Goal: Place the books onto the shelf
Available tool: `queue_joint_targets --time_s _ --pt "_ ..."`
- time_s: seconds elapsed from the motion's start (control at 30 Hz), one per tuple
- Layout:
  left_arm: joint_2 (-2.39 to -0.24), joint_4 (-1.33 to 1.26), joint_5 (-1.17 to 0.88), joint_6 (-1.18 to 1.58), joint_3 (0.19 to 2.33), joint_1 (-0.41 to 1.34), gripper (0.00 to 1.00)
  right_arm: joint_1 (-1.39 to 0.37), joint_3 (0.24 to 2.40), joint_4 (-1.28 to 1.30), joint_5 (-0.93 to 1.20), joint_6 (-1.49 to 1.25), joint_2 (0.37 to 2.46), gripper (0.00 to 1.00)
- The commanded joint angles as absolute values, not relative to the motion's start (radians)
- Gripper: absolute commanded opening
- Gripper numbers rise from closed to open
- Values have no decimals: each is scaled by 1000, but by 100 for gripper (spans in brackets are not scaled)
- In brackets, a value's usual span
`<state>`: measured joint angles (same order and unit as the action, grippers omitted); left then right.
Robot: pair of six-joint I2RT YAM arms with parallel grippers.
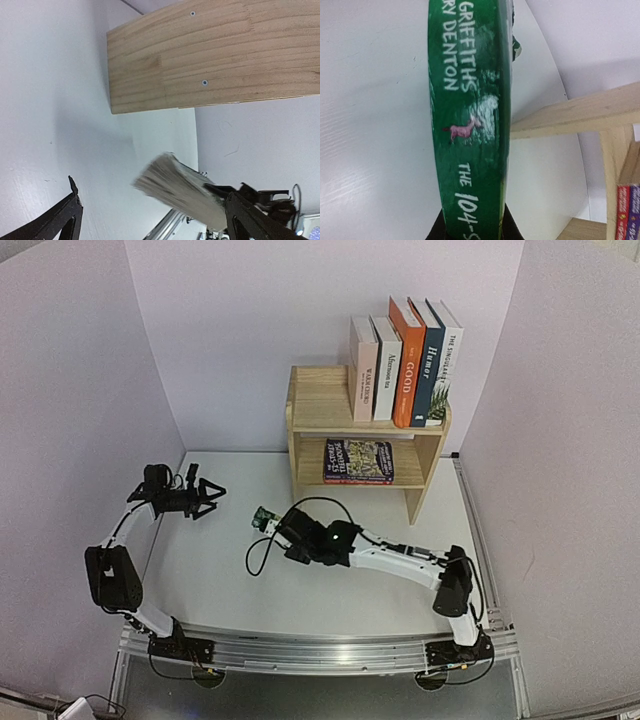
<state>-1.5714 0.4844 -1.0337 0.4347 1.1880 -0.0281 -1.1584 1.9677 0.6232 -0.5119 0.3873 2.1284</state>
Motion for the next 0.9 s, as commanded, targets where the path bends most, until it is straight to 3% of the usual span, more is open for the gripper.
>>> queue_joint_targets --time_s 0.0,0.17,0.43,0.6,0.87 --pt "-1529 603 -964 276 1234 -54 100 -1141 2024 887 -391 331 1903 0" --pt "-1530 602 -959 271 1231 -54 100 -1134 2198 1056 -590 474 1853 0" --pt "-1527 599 -955 268 1225 -54 100 -1020 2260 982 -822 820 1846 0" --pt "-1520 602 -952 263 1222 -54 100 -948 2210 716 -806 1023 1844 0" --pt "-1524 615 -943 247 1230 -54 100 -829 2101 610 -705 1174 1864 0"
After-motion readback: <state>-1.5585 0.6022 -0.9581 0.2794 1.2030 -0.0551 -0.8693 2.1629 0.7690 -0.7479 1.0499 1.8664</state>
